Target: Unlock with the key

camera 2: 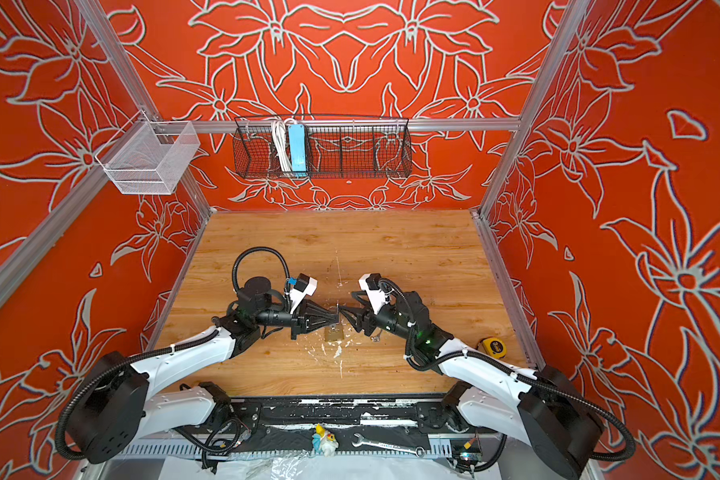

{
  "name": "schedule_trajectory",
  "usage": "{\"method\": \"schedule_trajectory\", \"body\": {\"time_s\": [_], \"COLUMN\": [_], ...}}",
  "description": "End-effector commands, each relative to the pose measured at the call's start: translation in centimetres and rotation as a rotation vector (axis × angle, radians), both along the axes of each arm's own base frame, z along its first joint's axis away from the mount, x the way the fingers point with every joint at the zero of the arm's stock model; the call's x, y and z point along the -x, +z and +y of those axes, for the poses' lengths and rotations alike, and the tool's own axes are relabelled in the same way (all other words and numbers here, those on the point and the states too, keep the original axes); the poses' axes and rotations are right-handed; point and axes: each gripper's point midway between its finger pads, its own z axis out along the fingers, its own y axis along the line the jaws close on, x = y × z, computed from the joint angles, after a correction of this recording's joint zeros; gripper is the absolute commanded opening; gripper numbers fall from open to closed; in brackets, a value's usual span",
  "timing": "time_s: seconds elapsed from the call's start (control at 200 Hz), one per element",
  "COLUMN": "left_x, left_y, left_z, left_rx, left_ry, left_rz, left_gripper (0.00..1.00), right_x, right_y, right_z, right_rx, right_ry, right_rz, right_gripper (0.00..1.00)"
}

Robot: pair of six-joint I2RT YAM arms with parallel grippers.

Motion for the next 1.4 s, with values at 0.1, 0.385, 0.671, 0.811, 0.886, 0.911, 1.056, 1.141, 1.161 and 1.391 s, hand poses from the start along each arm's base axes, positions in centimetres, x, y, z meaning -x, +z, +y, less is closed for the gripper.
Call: {"method": "schedule_trajectory", "body": {"time_s": [0.1, 0.385, 0.671, 0.811, 0.886, 0.911, 1.056, 1.141, 1.161, 1.391], "left_x": [-0.4, -0.5, 0.9, 1.4, 1.3, 1.3, 1.3, 1.3, 1.3, 0.4], "left_y": [1.3, 1.1, 1.9, 2.0, 1.9, 1.8, 1.6, 1.6, 1.6, 1.2], "left_z": [-0.4, -0.3, -0.9, -1.2, -1.3, -1.3, -1.5, -1.6, -1.6, -1.7], "left_rx": [0.025, 0.015, 0.04, 0.039, 0.033, 0.031, 0.027, 0.025, 0.024, 0.003], "left_ry": [-0.016, -0.01, -0.101, -0.128, -0.131, -0.129, -0.137, -0.14, -0.142, -0.084], "left_rz": [-0.047, -0.054, -0.046, -0.044, -0.042, -0.04, -0.031, -0.029, -0.03, -0.025], "left_gripper": [0.0, 0.0, 0.0, 0.0, 0.0, 0.0, 0.0, 0.0, 0.0, 0.0], "right_x": [0.4, 0.7, 0.2, 0.2, 0.2, 0.3, -0.3, -1.1, -1.3, -3.3], "right_y": [3.0, 3.5, 2.7, 2.7, 2.8, 2.9, 2.9, 2.8, 2.7, 1.9], "right_z": [0.3, 0.1, 0.6, 0.6, 0.5, 0.5, -0.2, -0.9, -1.1, -3.5], "right_rx": [-0.067, -0.082, -0.069, -0.073, -0.077, -0.078, -0.079, -0.072, -0.07, -0.017], "right_ry": [0.034, 0.038, 0.038, 0.038, 0.036, 0.035, -0.019, -0.086, -0.101, -0.285], "right_rz": [-0.068, -0.081, -0.044, -0.043, -0.048, -0.051, -0.048, -0.037, -0.036, -0.008], "right_gripper": [0.62, 0.61, 0.61, 0.61, 0.61, 0.61, 0.57, 0.55, 0.54, 0.5]}}
